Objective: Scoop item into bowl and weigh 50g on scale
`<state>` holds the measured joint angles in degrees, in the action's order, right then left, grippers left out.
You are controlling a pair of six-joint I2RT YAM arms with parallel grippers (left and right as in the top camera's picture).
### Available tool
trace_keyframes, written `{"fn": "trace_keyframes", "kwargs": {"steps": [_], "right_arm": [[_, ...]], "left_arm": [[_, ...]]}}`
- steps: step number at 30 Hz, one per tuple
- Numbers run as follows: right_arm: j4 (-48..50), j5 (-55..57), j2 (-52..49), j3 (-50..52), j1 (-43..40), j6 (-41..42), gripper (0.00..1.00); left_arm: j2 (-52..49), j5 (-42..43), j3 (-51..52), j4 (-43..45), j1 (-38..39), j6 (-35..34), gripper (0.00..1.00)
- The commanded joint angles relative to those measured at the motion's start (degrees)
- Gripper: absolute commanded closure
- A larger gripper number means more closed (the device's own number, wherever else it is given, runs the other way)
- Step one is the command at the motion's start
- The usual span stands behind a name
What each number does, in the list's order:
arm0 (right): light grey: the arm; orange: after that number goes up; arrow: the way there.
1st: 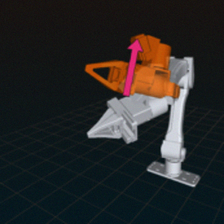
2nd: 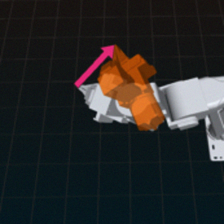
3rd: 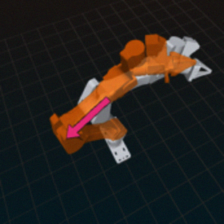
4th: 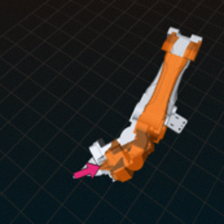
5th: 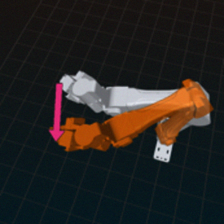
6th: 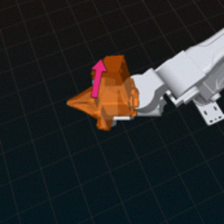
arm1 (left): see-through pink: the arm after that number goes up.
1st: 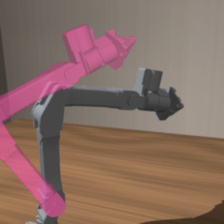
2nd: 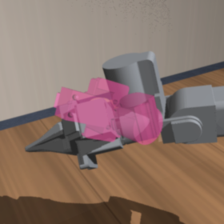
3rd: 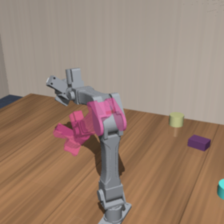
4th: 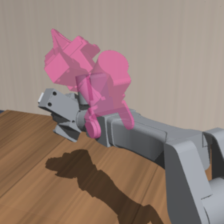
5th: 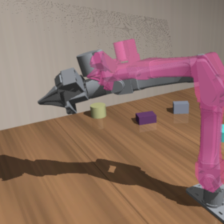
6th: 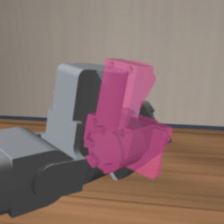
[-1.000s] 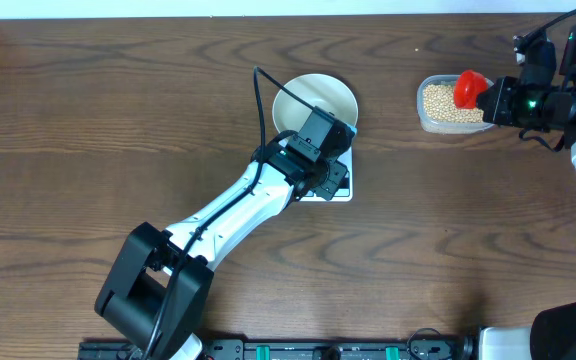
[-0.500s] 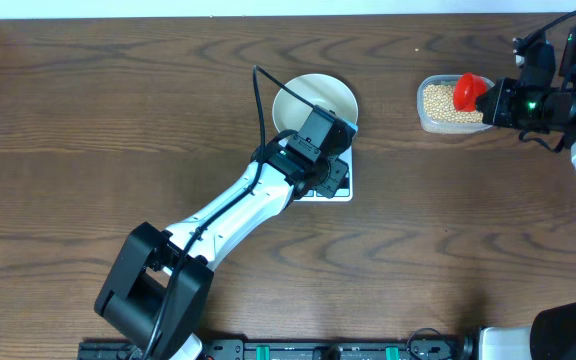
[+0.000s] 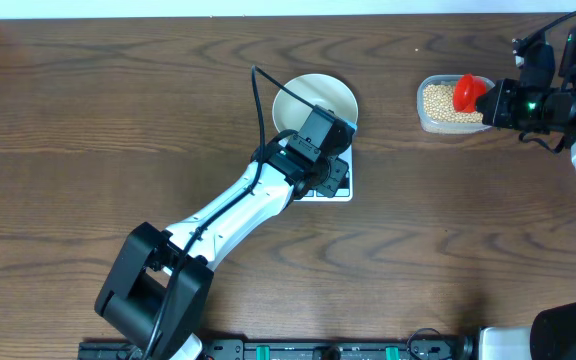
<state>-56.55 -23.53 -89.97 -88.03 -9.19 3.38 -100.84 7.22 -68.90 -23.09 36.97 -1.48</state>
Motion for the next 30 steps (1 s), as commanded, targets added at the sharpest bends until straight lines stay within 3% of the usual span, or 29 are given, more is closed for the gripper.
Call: {"fn": "trace_keyframes", "kwargs": {"steps": [1, 25, 30], "right_arm": [[-0.66, 0.04, 1.25, -1.18, -0.24, -0.92, 0.99], [-1.77, 0.09, 1.25, -1.18, -0.24, -0.9, 0.99], [-2.36, 0.07, 1.25, -1.18, -0.24, -0.9, 0.99]], "left_arm": [[0.57, 0.33, -0.44, 0.04, -0.28, -0.28, 0.93], [5.73, 0.33, -0.46, -0.17, -0.31, -0.28, 0.93], [7.65, 7.98, -0.63, -0.44, -2.82, -0.28, 0.93]]}}
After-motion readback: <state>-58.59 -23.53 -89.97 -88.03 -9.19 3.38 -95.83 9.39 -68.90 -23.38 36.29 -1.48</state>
